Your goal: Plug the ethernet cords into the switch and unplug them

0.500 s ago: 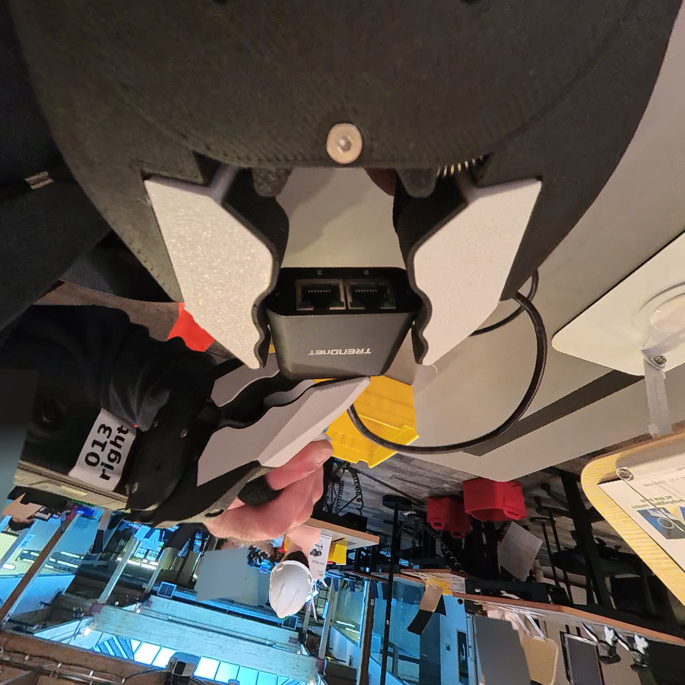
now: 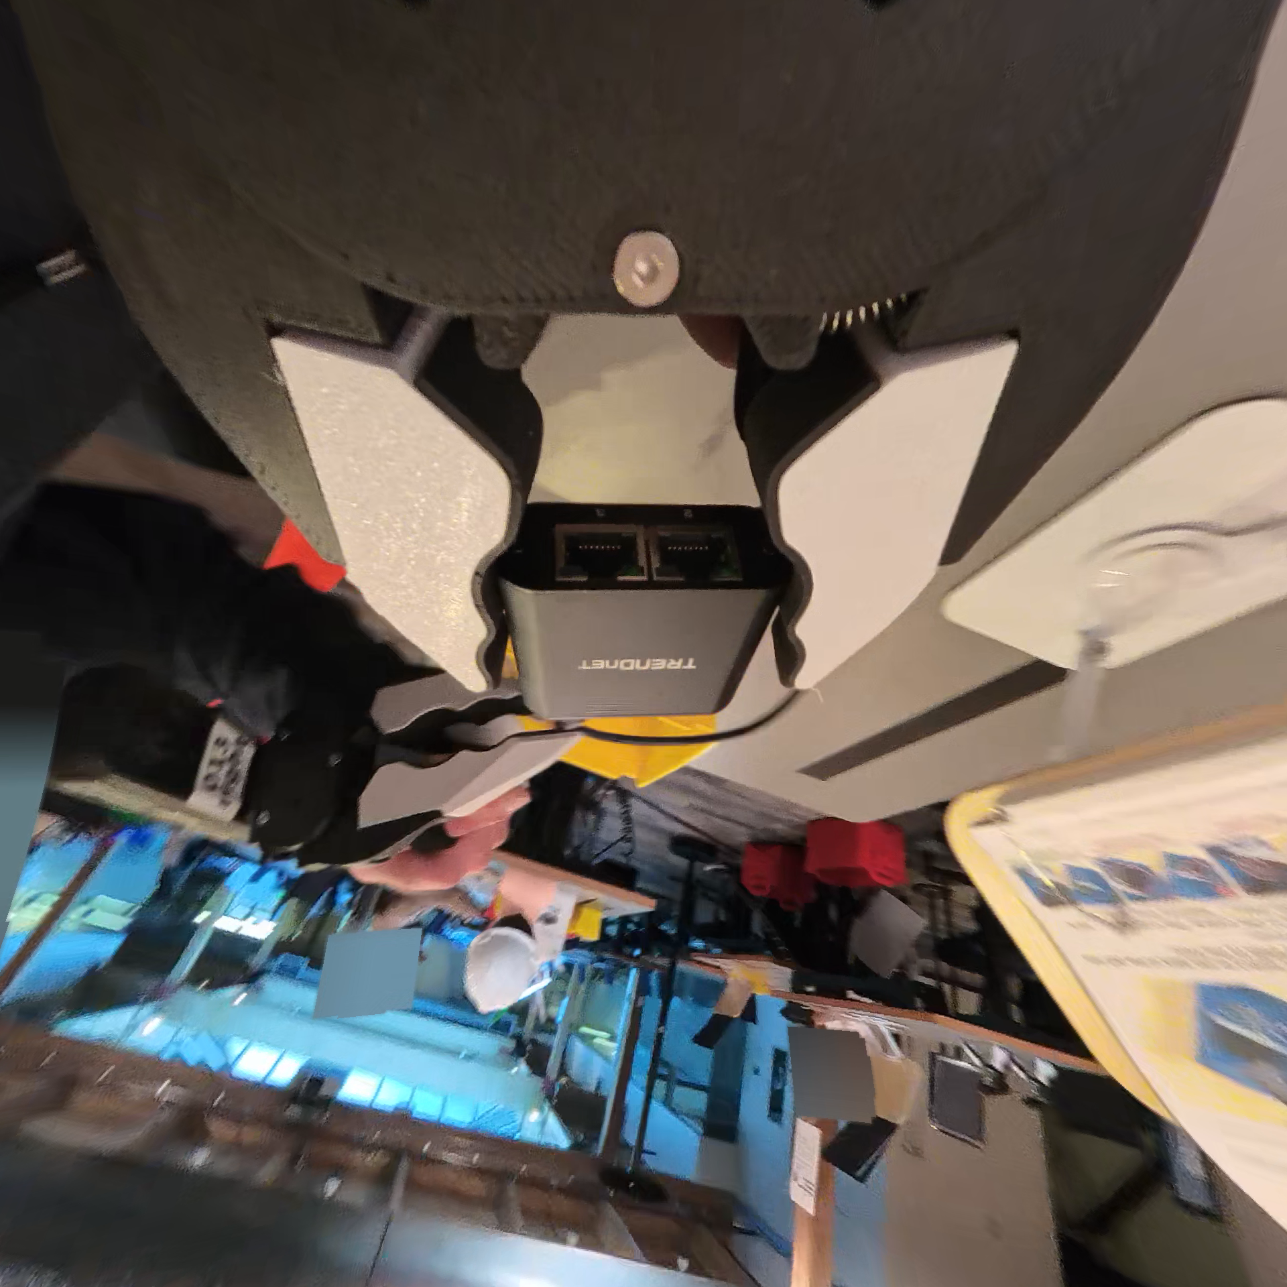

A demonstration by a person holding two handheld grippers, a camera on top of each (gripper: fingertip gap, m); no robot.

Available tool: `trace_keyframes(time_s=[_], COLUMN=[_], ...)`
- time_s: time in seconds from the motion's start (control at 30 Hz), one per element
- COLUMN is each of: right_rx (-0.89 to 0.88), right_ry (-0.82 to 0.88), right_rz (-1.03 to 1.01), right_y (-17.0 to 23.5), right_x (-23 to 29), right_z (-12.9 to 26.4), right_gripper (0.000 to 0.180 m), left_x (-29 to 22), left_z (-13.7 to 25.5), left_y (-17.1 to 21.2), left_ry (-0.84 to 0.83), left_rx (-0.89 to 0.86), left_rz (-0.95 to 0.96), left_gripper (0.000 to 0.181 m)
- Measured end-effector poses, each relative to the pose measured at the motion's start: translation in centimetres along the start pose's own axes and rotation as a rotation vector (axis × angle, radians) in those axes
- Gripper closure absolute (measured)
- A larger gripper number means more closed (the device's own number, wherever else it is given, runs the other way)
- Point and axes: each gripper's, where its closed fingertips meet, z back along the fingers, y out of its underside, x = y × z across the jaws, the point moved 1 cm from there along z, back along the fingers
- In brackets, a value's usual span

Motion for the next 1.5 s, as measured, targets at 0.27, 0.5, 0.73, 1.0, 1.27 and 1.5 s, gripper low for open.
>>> trace_keyframes(time_s=[0.27,0.5,0.73,1.0,1.27,1.5], right_rx=[0.018,0.175,0.424,0.653,0.58,0.456], right_ry=[0.126,0.336,0.409,0.295,0.271,0.301], right_rz=[-0.172,-0.246,-0.326,-0.574,-0.896,-1.068], right_y=[1.8,7.2,13.0,20.0,21.8,18.4], right_x=[-6.0,-13.7,-15.4,-4.7,4.3,2.6], right_z=[3.3,10.3,18.7,20.5,18.4,19.5], right_gripper=[0.171,0.17,0.17,0.169,0.169,0.169], left_x=[-1.0,-0.8,-0.5,-0.4,-0.4,-0.3], left_z=[-0.5,0.1,-0.1,-0.6,-1.1,-1.4], left_y=[0.1,-0.4,0.3,1.0,1.9,2.3], left_ry=[-0.04,-0.038,-0.038,-0.049,-0.052,-0.046], left_rx=[0.112,0.1,0.119,0.144,0.172,0.179], left_rz=[-0.185,-0.2,-0.193,-0.181,-0.177,-0.17], left_gripper=[0.107,0.107,0.107,0.107,0.107,0.107])
